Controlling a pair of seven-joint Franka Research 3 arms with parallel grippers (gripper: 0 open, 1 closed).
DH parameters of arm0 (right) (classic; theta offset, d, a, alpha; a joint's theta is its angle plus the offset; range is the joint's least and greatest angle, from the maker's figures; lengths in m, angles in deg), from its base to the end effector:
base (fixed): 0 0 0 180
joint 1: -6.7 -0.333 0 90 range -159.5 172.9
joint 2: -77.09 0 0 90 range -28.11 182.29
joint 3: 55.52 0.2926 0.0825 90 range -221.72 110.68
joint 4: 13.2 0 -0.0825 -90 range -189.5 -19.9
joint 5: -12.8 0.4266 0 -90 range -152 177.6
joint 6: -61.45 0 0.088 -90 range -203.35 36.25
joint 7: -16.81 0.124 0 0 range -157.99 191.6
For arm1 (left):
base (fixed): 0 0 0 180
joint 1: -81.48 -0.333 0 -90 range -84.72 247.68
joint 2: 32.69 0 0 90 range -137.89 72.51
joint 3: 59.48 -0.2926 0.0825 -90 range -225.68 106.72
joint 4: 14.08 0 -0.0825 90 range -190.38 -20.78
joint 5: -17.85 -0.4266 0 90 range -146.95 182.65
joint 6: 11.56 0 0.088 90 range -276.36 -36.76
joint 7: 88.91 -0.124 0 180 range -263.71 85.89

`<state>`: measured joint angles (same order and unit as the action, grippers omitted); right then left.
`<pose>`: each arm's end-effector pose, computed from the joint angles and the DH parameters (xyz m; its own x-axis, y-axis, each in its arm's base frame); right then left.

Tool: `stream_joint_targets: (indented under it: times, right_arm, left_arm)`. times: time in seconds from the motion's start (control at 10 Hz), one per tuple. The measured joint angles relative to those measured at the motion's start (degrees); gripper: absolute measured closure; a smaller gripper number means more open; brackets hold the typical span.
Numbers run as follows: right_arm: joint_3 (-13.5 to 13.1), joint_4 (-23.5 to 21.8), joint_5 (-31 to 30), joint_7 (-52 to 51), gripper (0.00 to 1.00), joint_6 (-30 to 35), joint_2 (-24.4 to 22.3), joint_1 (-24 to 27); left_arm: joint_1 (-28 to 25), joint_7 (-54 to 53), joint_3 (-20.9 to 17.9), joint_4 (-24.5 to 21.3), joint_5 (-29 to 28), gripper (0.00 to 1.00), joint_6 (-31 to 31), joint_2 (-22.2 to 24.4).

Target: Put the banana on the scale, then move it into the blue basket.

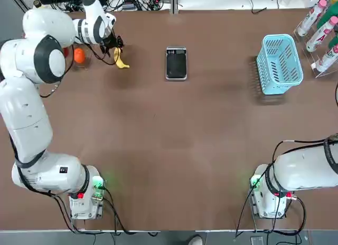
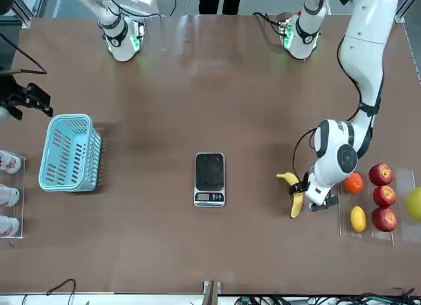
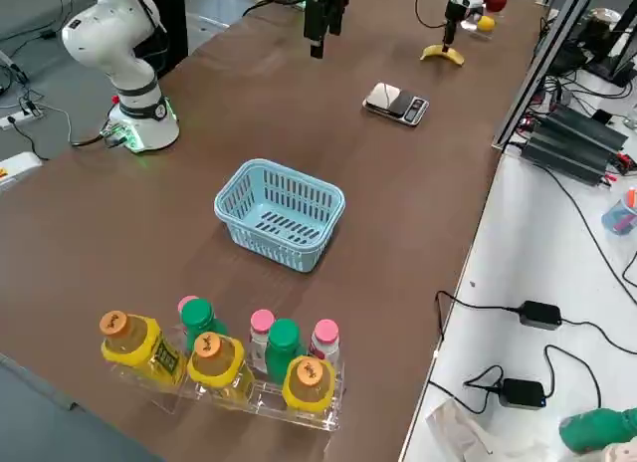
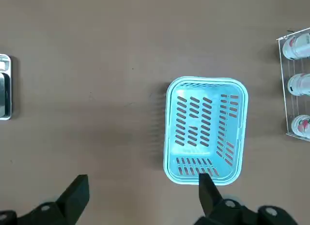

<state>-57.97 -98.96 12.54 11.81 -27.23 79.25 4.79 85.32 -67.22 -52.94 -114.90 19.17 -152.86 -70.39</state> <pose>0.6064 -0.0058 0.5974 0.9969 0.0777 0.0127 0.0776 -0.9970 0.0073 0.6724 -0.1212 0.1322 0.9709 0.2389 0.0152 0.2363 -0.9668 0.0974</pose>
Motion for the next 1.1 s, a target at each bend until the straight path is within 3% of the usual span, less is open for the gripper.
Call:
stream_joint_targets:
  times: [0.2,0.4,0.6,0.9,1.1]
  right_arm:
    - [0.0,0.0,0.0,0.0,0.00,0.0,0.0,0.0]
    - [0.1,-0.1,0.0,0.0,0.00,0.0,0.0,0.0]
    - [0.1,-0.1,0.0,0.0,0.00,0.0,0.0,0.0]
    - [0.1,-0.2,0.0,0.0,0.00,0.0,0.0,0.0]
    - [0.1,-0.2,0.0,0.0,0.00,0.0,0.0,0.0]
  left_arm:
    - [0.9,0.6,0.0,0.3,-0.1,0.11,-0.9,-2.0]
    - [0.6,0.6,-0.3,0.2,-0.4,0.28,-1.0,-2.5]
    - [0.0,0.5,-0.5,0.3,-0.4,0.60,-1.0,-2.0]
    - [0.0,1.3,-0.4,1.1,-0.4,0.73,0.6,0.4]
    - [0.2,8.6,1.0,4.1,-0.3,0.78,7.6,3.9]
